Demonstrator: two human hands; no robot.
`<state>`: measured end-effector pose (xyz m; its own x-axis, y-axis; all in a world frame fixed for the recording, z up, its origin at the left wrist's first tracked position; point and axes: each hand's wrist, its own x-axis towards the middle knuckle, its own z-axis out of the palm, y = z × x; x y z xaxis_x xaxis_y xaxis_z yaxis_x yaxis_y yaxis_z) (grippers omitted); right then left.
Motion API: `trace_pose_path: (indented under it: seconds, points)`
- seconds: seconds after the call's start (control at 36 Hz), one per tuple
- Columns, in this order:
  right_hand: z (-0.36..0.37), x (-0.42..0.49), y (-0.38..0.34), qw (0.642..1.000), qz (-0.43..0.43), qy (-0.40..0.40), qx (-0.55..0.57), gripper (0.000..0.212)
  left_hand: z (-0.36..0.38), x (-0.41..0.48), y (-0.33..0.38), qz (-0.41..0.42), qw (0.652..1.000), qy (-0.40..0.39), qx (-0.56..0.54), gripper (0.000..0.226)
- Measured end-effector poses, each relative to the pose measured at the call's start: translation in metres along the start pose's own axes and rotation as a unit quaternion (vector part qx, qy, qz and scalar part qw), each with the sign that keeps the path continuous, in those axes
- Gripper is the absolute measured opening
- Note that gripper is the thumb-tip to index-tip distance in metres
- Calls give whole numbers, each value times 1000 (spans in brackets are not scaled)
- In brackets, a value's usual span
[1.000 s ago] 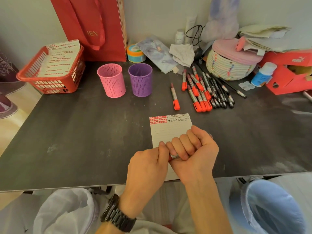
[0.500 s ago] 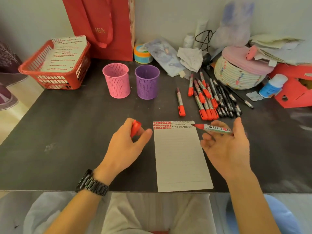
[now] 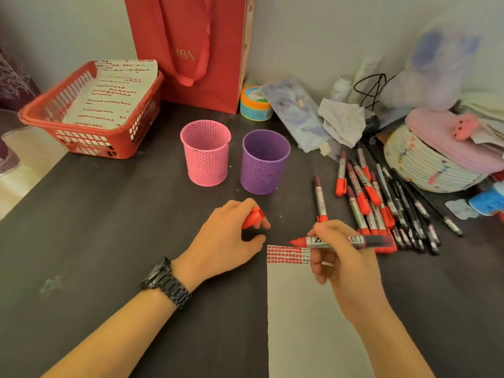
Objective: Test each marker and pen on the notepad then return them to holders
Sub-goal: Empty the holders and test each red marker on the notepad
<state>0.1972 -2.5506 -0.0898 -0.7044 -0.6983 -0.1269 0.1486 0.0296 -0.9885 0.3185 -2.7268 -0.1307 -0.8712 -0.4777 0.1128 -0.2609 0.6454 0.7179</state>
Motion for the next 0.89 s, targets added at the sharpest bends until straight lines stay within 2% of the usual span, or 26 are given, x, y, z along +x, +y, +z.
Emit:
trace_pose_path:
  seconds: [0.14, 0.31, 0.44, 0.69, 0.89]
  points:
    - [13, 6, 23, 996, -15, 24, -79, 36, 1, 3, -11, 7, 1000, -6, -9, 32]
    - [17, -1, 31, 985, -48, 56, -154, 31, 3, 3, -8, 21, 999, -5, 31, 21]
    - [21, -1, 31, 980, -70, 57, -178, 28, 3, 2, -5, 30, 998, -4, 54, 33]
    - [16, 0, 26, 985, -78, 83, -126, 28, 3, 3, -5, 19, 997, 5, 69, 43]
    - [16, 0, 37, 968, -111, 112, -195, 36, 5, 2, -5, -1, 997, -19, 70, 57]
